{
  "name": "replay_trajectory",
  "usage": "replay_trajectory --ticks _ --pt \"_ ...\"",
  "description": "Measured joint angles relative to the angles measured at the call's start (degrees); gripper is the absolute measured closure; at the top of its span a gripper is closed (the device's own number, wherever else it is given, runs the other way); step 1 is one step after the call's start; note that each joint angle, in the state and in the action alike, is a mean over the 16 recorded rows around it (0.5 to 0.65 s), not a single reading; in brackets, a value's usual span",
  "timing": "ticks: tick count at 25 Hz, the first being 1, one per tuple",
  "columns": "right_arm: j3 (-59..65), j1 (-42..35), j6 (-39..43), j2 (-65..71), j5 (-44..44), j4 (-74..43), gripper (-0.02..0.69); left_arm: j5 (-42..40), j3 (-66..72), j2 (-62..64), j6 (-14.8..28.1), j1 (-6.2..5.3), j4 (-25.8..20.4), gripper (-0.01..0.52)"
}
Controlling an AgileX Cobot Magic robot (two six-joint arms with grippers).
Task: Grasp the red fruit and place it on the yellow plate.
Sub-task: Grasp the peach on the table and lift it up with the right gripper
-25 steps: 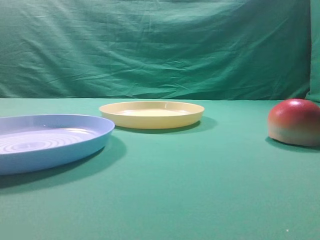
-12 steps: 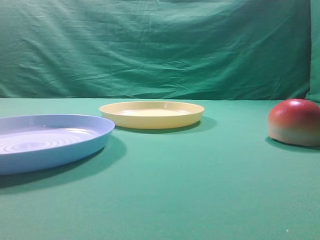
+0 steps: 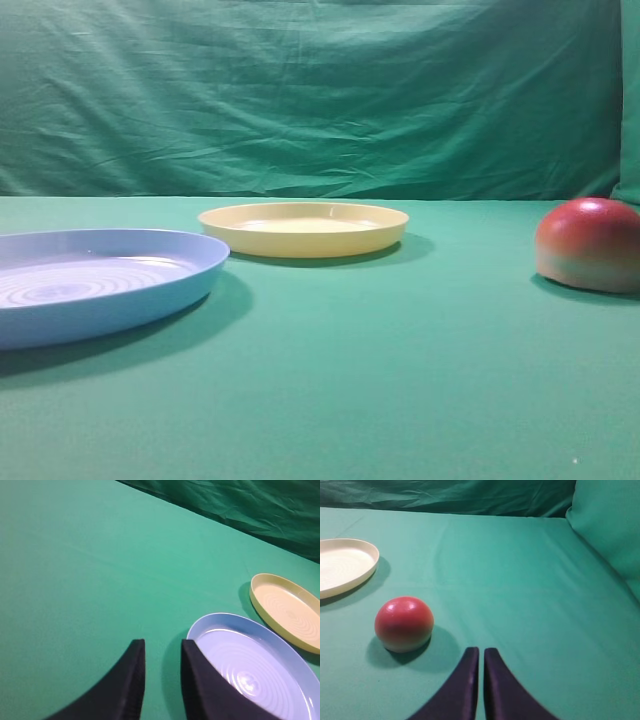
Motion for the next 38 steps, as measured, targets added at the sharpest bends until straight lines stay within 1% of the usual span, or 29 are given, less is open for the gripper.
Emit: replay_trajectory --ticks 4,7,13,19,24,29,34,36,38 --pt "-2.6 1.5 -0.4 0.8 -0.9 2.3 0.665 0.0 0.0 0.0 0.0 0.00 0.0 0.357" --pt "-5.8 2.8 -1.2 2.8 1.1 3.6 0.665 0.0 0.0 0.0 0.0 0.00 0.0 0.357" --pt "-14.7 5.3 -3.3 11.3 10.5 4.2 0.665 0.0 0.0 0.0 0.0 0.00 0.0 0.357" --pt "-24.2 6.3 -5.3 25.1 21.2 4.2 0.665 0.0 0.0 0.0 0.0 0.00 0.0 0.357" --pt "-31.0 6.3 -5.8 36.5 27.3 4.1 0.665 0.0 0.0 0.0 0.0 0.00 0.0 0.357" --pt "-35.8 6.3 -6.4 45.4 29.9 4.5 0.665 0.0 0.0 0.0 0.0 0.00 0.0 0.357" --pt "-39.5 6.3 -9.8 52.5 31.6 5.5 0.661 0.0 0.0 0.0 0.0 0.00 0.0 0.357" --pt "-40.8 6.3 -11.8 55.1 32.0 5.9 0.644 0.0 0.0 0.0 0.0 0.00 0.0 0.357" --pt "-41.9 6.3 -14.0 57.4 32.4 6.4 0.610 0.0 0.0 0.0 0.0 0.00 0.0 0.357"
